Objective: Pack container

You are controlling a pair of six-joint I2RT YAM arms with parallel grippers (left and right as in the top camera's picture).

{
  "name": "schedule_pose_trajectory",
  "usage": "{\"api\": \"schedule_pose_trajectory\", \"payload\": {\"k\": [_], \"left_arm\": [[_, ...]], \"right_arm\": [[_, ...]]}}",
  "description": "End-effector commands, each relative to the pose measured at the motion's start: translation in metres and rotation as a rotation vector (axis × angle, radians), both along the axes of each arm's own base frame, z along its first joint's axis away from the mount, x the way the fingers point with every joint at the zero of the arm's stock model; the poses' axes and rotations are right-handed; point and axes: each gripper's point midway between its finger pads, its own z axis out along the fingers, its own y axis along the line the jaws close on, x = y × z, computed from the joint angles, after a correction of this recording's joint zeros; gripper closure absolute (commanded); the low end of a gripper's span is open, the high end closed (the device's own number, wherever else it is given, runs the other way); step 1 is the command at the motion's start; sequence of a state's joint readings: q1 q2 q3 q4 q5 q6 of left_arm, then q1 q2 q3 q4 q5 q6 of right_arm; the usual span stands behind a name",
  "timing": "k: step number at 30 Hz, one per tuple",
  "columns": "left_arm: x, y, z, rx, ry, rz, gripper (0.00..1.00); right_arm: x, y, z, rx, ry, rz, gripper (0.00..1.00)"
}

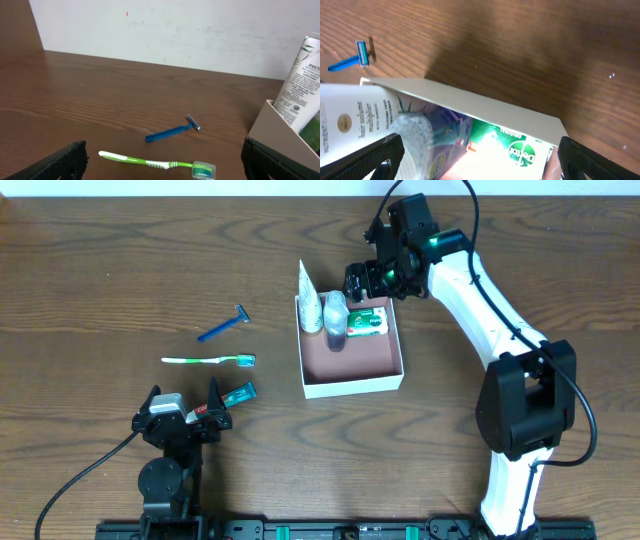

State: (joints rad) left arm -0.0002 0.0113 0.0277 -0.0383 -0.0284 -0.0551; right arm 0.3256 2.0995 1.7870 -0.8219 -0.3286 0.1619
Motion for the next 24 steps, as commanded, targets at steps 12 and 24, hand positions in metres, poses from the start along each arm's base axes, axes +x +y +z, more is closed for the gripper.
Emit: {"api": "schedule_pose_trajectory", "payload": {"k": [12, 24], "left_arm": [[-0.001, 0.002, -0.019, 0.005, 0.056, 0.01, 0.02], [-0.001, 0.002, -0.019, 0.005, 0.056, 0.01, 0.02]], "right_arm": [[0.042, -0.047, 0.097, 0.007, -0.122, -0.114, 0.01], [0.019, -0.241, 0.061, -0.385, 0.073, -0.606, 0.01]]}}
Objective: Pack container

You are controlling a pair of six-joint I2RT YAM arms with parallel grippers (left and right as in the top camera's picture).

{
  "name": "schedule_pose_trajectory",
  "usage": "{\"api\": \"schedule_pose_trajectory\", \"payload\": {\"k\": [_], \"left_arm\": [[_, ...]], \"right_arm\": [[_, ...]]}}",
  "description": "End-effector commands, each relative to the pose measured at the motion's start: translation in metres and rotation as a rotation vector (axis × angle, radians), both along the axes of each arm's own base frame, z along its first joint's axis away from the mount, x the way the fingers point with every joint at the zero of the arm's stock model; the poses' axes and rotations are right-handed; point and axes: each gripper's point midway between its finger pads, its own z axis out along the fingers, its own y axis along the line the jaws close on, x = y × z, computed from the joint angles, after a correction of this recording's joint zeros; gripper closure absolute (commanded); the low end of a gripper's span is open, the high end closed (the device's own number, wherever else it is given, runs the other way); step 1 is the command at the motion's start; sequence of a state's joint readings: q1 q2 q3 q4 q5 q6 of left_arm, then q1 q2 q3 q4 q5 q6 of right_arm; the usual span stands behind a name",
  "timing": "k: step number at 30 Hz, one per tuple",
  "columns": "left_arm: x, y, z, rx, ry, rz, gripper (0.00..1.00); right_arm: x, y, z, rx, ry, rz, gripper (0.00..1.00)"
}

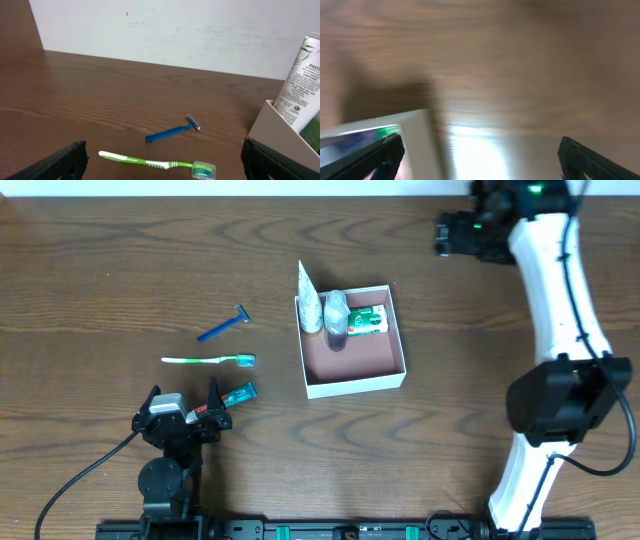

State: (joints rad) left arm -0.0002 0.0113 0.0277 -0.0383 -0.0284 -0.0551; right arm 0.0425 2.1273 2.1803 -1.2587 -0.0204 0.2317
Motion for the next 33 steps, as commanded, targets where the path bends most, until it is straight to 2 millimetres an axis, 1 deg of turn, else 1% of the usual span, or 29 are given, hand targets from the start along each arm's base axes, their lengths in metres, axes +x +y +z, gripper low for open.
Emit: {"api": "schedule_pose_trajectory", "payload": {"k": [1, 3, 6, 9, 11, 16, 19, 23, 26, 28, 30, 32, 33], "left_arm": [[-0.001, 0.002, -0.019, 0.005, 0.056, 0.01, 0.02], [-0.001, 0.002, -0.019, 0.005, 0.056, 0.01, 0.02], [-0.001, 0.002, -0.019, 0.005, 0.056, 0.01, 0.02], [-0.001, 0.002, -0.019, 0.005, 0.056, 0.01, 0.02], [-0.001, 0.002, -0.019, 0.005, 0.056, 0.01, 0.02], [-0.001, 0.002, -0.019, 0.005, 0.056, 0.01, 0.02], [-0.001, 0.002, -0.019, 0.005, 0.056, 0.01, 0.02], [0.001, 0.002, -0.006, -0.028, -0.001, 0.013, 0.02], [0.001, 0.002, -0.004, -0.028, -0.009, 0.014, 0.02], [0.001, 0.001, -0.007, -0.031, 0.005, 0.008, 0.02], [0.001, -0.008, -0.007, -0.039, 0.007, -0.046, 0.02], [0.001, -0.02, 0.002, -0.046, -0.006, -0.116, 0.02], [-0.001, -0.023, 0.008, -0.055, -0.007, -0.132, 0.02]], "right_arm": [[-0.013, -0.063, -0.015, -0.116, 0.061, -0.168, 0.01], [-0.022, -0.086, -0.027, -0.114, 0.101, -0.217, 0.01], [-0.038, -0.116, -0.045, -0.106, 0.162, -0.291, 0.01], [-0.055, -0.136, -0.063, -0.095, 0.223, -0.357, 0.01], [-0.069, -0.146, -0.077, -0.088, 0.271, -0.391, 0.01], [-0.093, -0.159, -0.098, -0.078, 0.354, -0.427, 0.01], [-0.101, -0.162, -0.104, -0.074, 0.378, -0.439, 0.01], [-0.101, -0.163, -0.105, -0.073, 0.379, -0.44, 0.01], [-0.101, -0.163, -0.105, -0.074, 0.379, -0.44, 0.01], [-0.101, -0.163, -0.105, -0.074, 0.379, -0.44, 0.01], [-0.101, -0.163, -0.105, -0.074, 0.379, -0.44, 0.01], [-0.101, -0.163, -0.105, -0.073, 0.379, -0.44, 0.01], [-0.101, -0.163, -0.105, -0.073, 0.379, -0.44, 0.01]]}}
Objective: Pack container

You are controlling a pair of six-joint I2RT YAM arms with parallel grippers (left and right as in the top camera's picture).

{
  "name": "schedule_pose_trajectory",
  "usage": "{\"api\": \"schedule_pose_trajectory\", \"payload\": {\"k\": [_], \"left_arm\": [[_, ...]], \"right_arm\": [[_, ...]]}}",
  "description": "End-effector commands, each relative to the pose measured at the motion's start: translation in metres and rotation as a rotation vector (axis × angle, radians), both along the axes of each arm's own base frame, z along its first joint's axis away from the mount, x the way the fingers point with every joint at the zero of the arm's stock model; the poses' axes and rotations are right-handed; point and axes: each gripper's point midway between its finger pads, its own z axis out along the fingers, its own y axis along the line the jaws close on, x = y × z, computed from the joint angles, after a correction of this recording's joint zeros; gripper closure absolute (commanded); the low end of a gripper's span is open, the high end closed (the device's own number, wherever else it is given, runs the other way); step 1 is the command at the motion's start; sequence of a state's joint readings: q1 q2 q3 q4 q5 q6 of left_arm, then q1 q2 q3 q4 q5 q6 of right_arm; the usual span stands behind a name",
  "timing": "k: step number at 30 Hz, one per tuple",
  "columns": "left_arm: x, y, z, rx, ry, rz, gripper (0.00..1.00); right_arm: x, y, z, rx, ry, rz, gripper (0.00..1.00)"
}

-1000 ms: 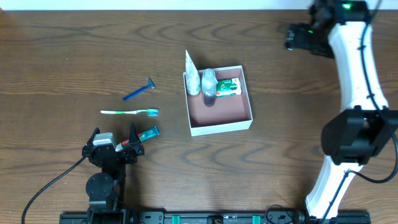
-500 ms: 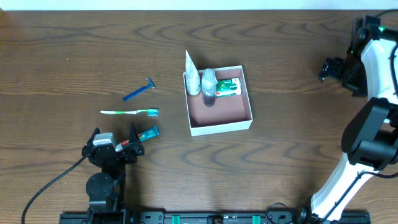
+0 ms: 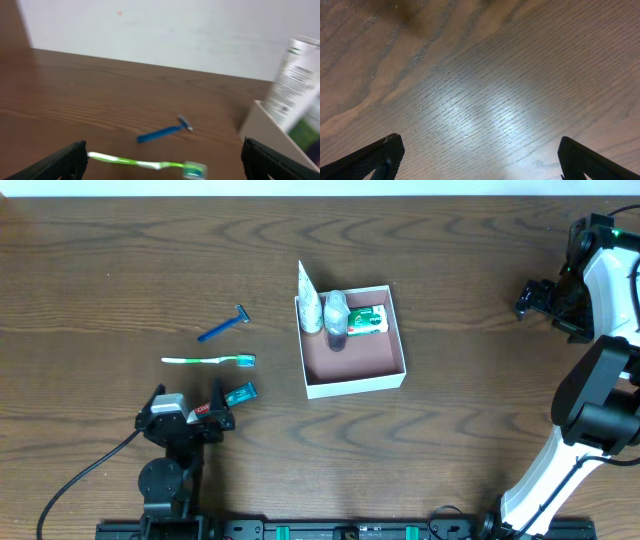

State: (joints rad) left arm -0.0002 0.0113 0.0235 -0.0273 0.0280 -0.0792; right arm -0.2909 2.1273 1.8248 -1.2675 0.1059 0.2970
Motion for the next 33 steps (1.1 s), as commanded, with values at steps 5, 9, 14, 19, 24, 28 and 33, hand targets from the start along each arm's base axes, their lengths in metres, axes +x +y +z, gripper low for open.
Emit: {"api": "schedule_pose_trajectory", "payload": {"k": [5, 9, 14, 19, 24, 28, 33], "left_arm": [[-0.006, -0.008, 0.047, -0.032, 0.081, -0.045, 0.02], [0.002, -0.008, 0.072, -0.07, 0.283, -0.034, 0.02], [0.022, -0.029, 0.085, -0.13, 0.62, -0.135, 0.02], [0.044, -0.068, 0.078, -0.266, 0.8, -0.338, 0.02], [0.056, -0.075, 0.034, -0.324, 0.972, -0.357, 0.02], [0.062, -0.072, -0.005, -0.395, 1.113, -0.275, 0.02], [0.051, -0.027, -0.067, -0.593, 1.322, 0.335, 0.02]], "right_arm": [[-0.002, -0.003, -0.001, -0.009, 0.005, -0.021, 0.01], [-0.002, -0.003, -0.001, -0.009, 0.005, -0.02, 0.01], [-0.002, -0.003, -0.001, -0.009, 0.005, -0.02, 0.01], [-0.002, -0.003, -0.001, -0.009, 0.005, -0.02, 0.01], [-0.002, -0.003, -0.001, -0.009, 0.005, -0.02, 0.01], [-0.002, -0.003, -0.001, -0.009, 0.005, -0.02, 0.01], [-0.002, -0.003, -0.001, -0.009, 0.005, -0.02, 0.01]]}}
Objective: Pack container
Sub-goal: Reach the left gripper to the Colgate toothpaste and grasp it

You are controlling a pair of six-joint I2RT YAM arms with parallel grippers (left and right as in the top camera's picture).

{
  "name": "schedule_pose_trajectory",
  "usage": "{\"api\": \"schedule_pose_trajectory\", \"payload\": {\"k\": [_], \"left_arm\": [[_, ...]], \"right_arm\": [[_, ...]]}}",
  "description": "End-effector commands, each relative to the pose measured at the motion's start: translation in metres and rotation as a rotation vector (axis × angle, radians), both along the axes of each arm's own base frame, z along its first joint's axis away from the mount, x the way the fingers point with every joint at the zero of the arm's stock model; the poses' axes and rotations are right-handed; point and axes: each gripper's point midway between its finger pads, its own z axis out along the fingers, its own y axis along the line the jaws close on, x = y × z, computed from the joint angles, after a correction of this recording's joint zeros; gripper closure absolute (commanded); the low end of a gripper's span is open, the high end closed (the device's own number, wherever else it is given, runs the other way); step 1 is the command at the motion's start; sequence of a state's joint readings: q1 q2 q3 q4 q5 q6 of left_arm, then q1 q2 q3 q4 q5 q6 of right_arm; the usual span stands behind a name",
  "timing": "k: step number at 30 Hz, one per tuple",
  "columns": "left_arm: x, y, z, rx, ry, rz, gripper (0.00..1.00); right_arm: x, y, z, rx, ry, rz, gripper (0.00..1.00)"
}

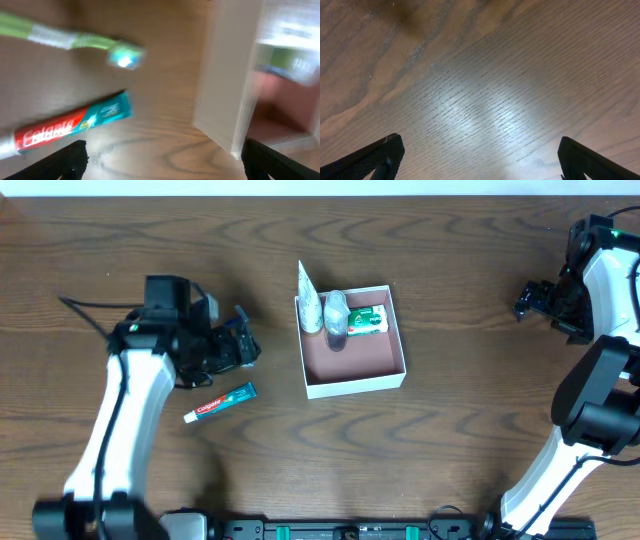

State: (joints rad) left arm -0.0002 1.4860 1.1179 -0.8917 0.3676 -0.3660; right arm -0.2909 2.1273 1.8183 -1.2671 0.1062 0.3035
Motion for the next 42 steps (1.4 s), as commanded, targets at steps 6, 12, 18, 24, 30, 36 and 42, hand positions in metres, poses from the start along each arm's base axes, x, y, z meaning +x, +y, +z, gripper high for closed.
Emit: {"api": "schedule_pose_trajectory", "payload": {"k": [6, 12, 18, 24, 30, 36, 42], "left_arm": [[-0.023, 0.043, -0.071, 0.17, 0.395, 0.748, 0.02], [-0.024, 0.033, -0.097, 0.1, 0.456, 0.894, 0.02], [-0.027, 0.026, -0.126, 0.037, 0.431, 0.956, 0.02], [-0.037, 0.03, -0.157, 0.021, 0.363, 0.97, 0.02], [-0.052, 0.053, -0.167, 0.168, 0.319, 0.948, 0.01], [-0.066, 0.057, -0.168, 0.215, 0.352, 0.927, 0.17], [-0.079, 0.057, -0.168, 0.244, 0.401, 0.901, 0.41]], "right_arm": [[0.0, -0.003, 0.001, -0.01, 0.0, -0.014, 0.01], [0.0, -0.003, 0.001, -0.01, -0.001, -0.014, 0.01], [0.0, -0.003, 0.001, -0.01, 0.0, -0.014, 0.01], [0.0, -0.003, 0.001, -0.01, 0.0, -0.014, 0.01], [0.0, -0.003, 0.001, -0.01, 0.0, -0.014, 0.01], [0.0, -0.003, 0.001, -0.01, 0.0, -0.014, 0.01], [0.0, -0.003, 0.001, -0.01, 0.0, -0.014, 0.01]]}}
